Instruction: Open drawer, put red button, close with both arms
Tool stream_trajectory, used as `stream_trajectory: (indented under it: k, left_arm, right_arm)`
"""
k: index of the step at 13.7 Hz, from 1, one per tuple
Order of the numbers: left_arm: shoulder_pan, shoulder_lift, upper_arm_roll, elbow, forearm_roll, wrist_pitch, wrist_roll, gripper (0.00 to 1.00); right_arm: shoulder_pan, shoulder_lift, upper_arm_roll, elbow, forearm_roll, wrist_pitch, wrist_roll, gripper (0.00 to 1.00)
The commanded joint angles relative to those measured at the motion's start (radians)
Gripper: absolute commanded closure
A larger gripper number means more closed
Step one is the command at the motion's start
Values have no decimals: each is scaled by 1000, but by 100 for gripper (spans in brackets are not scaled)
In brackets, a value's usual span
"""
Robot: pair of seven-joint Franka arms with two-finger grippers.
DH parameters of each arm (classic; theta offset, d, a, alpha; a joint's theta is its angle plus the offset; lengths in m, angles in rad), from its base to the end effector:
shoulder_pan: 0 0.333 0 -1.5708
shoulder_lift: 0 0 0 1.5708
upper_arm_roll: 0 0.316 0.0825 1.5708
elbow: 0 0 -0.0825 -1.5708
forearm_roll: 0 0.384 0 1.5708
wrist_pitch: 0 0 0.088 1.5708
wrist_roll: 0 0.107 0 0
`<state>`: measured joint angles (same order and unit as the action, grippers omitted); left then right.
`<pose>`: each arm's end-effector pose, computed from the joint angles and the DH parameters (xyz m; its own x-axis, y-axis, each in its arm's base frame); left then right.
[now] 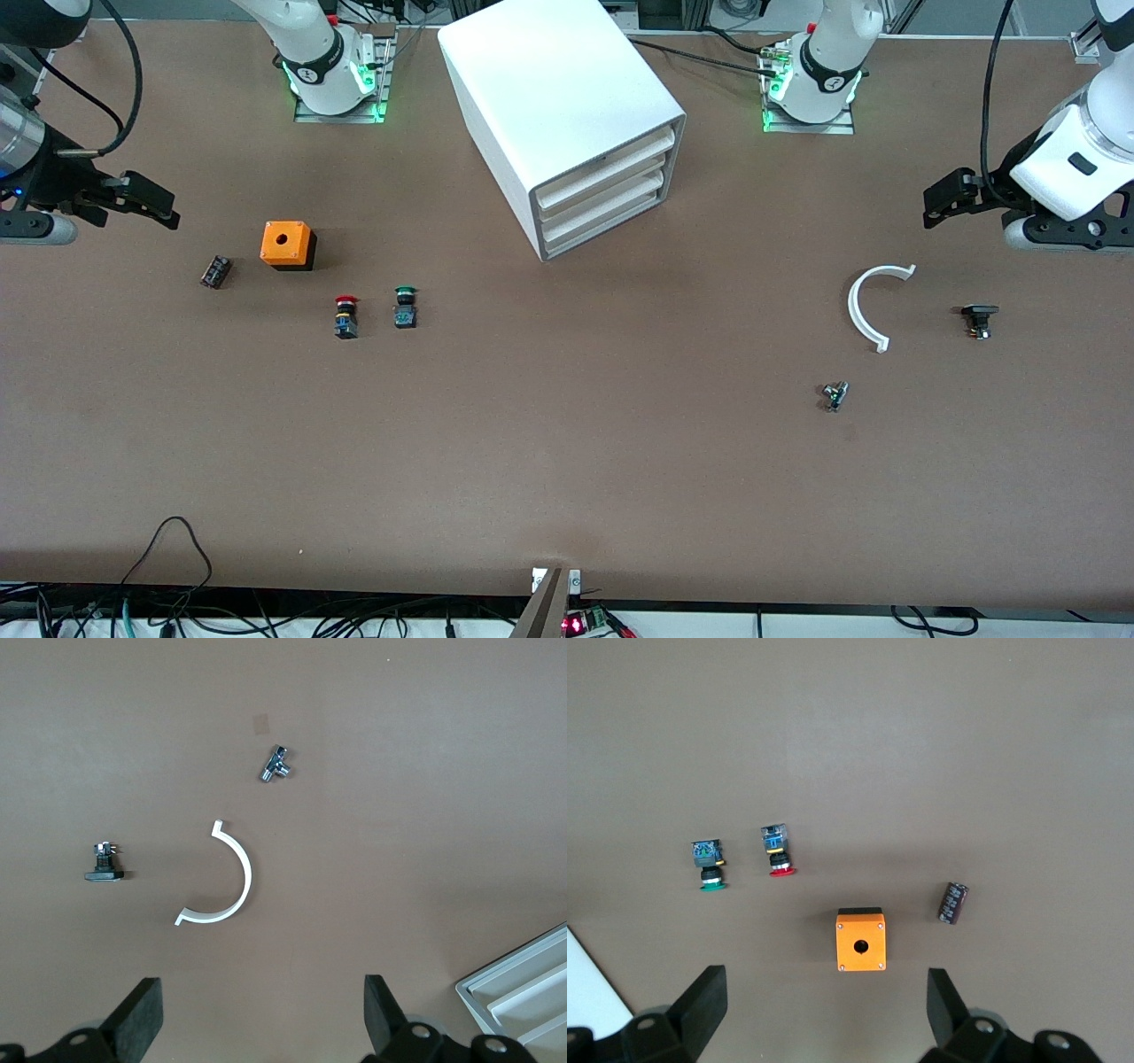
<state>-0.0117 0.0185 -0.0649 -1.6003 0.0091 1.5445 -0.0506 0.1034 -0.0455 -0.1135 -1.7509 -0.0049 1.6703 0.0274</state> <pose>0.5541 -0.0412 0.5982 0.9970 -0.0256 -0.0737 -0.0266 -0.9996 -0.0116 0.5439 -0.0071 0.5725 0.9987 -0.0367 -0.0354 -0.0367 -0.9993 0.0007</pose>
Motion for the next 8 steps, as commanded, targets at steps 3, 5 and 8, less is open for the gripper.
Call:
stream_trajectory:
  k: [3, 5, 8]
  left_arm:
    - [-2, 0, 0, 22, 15, -20, 37, 0]
    - [-4, 0, 0, 22, 15, -21, 37, 0]
    - [-4, 0, 0, 23, 15, -20, 37, 0]
  right_arm:
    - [-13, 12, 3, 33, -7, -52, 2, 0]
    - [-13, 13, 3, 33, -10, -41, 2, 0]
    - [-13, 16, 3, 37, -12, -35, -4, 0]
